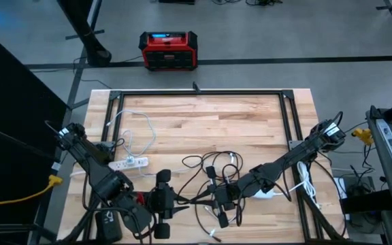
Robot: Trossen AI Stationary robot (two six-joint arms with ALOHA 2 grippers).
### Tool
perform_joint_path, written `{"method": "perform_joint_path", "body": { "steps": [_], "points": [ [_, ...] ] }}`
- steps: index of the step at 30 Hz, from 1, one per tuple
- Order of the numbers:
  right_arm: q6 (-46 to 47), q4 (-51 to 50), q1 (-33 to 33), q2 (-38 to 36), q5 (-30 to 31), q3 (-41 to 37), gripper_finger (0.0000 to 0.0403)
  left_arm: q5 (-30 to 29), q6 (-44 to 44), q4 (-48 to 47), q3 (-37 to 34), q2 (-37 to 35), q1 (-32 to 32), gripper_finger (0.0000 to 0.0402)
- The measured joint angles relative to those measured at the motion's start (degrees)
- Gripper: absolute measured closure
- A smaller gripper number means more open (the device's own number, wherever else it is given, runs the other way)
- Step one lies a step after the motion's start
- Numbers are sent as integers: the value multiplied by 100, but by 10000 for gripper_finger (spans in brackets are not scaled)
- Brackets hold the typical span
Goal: Insert USB
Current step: Insert the black charger cable into the white charger adapter connected to the left white outlet extension
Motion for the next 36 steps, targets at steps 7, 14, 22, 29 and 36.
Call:
{"method": "perform_joint_path", "body": {
  "steps": [7,14,22,29,36],
  "points": [
    [-2,-2,0,-30,-2,0,400,2,-29,-79,0,3,2,336],
    [17,-2,0,-48,-5,0,400,-10,-47,-135,0,4,21,336],
    [19,0,0,-48,-7,0,400,-50,-48,-134,2,6,77,336],
    [17,0,-2,-48,-6,0,400,-55,-47,-133,2,7,87,346],
    [41,-3,0,-48,-6,-2,400,-111,-19,-135,9,7,85,390]
  ]
}}
